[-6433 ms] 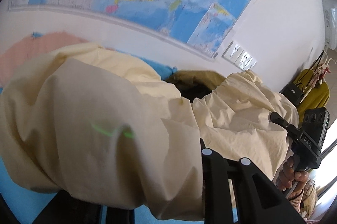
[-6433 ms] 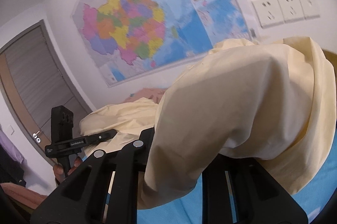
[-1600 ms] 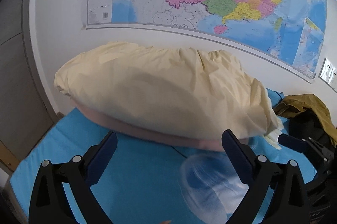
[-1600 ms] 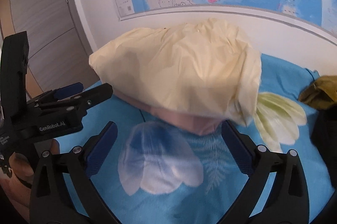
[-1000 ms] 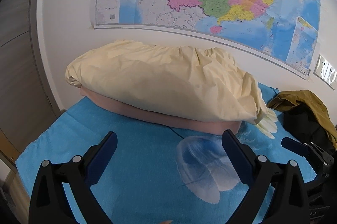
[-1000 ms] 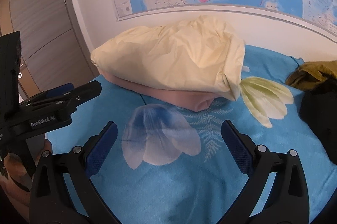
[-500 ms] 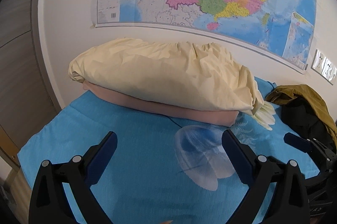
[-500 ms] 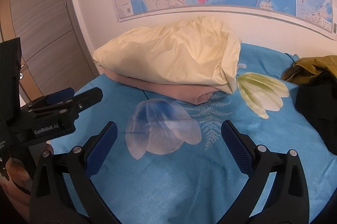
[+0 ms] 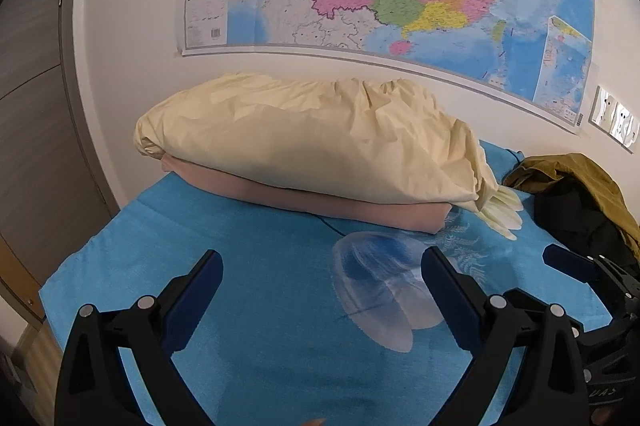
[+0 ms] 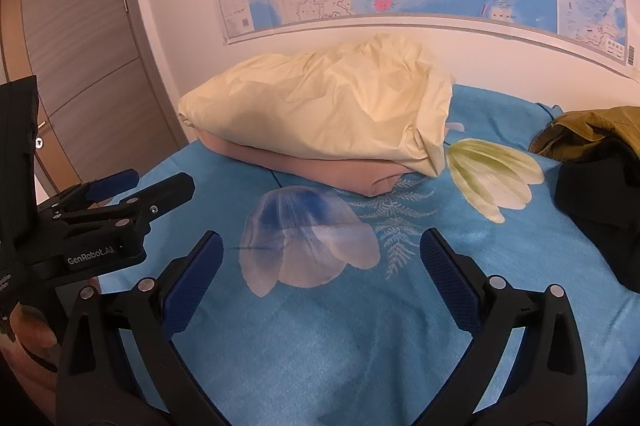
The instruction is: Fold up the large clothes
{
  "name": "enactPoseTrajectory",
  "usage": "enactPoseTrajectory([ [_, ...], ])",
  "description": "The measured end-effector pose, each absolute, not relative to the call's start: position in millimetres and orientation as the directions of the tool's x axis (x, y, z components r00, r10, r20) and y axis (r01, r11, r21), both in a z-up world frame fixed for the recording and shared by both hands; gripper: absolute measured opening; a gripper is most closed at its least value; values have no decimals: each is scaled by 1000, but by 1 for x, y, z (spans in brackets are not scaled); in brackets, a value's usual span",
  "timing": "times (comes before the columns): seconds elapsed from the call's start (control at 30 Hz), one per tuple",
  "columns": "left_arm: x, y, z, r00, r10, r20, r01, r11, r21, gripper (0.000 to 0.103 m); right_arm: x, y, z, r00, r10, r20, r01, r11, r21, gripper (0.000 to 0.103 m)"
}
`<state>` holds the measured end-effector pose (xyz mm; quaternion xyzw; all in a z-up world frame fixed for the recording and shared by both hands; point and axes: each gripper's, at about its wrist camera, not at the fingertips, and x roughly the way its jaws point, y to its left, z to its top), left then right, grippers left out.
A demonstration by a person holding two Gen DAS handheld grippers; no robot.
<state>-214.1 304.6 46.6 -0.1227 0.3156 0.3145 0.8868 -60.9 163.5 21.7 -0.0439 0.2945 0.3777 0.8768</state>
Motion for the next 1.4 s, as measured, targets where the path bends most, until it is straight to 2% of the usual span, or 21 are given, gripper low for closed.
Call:
enactPoseTrajectory([
  [1.4,-216,298,48,607,480,-633,-630,776,-15,96,-64,163,20,534,639,-553,-690,708,152,97],
])
